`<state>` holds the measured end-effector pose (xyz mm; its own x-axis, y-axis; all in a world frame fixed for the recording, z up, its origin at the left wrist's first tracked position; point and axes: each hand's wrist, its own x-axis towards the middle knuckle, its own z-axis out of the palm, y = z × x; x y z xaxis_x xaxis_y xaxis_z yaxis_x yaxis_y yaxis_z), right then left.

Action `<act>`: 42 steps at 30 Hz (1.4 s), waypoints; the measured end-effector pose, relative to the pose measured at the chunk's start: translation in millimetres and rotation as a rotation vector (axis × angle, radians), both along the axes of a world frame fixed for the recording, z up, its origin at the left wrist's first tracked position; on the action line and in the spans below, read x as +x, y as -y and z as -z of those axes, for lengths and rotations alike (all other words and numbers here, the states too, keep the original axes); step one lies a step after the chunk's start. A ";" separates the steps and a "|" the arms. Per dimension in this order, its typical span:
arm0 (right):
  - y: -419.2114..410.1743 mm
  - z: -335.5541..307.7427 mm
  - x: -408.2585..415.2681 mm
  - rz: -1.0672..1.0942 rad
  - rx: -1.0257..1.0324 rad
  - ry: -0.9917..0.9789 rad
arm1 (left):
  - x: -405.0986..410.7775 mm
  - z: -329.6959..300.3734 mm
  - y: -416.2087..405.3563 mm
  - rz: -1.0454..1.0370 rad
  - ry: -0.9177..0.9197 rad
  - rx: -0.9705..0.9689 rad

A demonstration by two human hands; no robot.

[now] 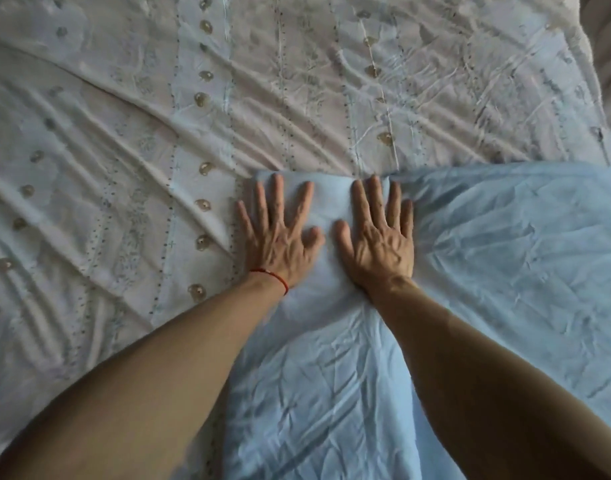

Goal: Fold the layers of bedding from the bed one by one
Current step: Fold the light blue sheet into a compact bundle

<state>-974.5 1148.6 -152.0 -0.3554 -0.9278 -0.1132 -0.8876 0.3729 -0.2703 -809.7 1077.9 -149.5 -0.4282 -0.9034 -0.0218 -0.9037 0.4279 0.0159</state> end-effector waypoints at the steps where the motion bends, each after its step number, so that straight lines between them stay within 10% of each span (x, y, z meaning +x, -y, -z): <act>1: 2.5 0.7 -0.9 -0.004 -0.008 -0.003 | -4.7 3.1 10.2 -0.062 -0.018 0.007; 16: 15.8 8.7 -4.9 -0.029 0.052 -0.046 | -20.1 23.0 29.8 -0.224 0.003 0.036; 22: -8.0 -64.5 20.9 -0.017 0.145 0.008 | -2.2 -13.0 46.6 -0.194 -0.066 0.424; 29: -205.9 -55.5 92.8 -0.097 0.098 0.056 | 82.8 -39.4 -166.9 0.189 -0.126 0.029; 42: -350.3 -49.2 126.1 0.050 0.217 0.034 | 176.9 -39.5 -328.9 0.093 -0.056 0.194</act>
<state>-848.4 1498.8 -102.8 -0.3927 -0.8617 -0.3212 -0.8585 0.4687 -0.2078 -632.8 1406.7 -110.1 -0.5151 -0.8410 -0.1653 -0.8557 0.4936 0.1554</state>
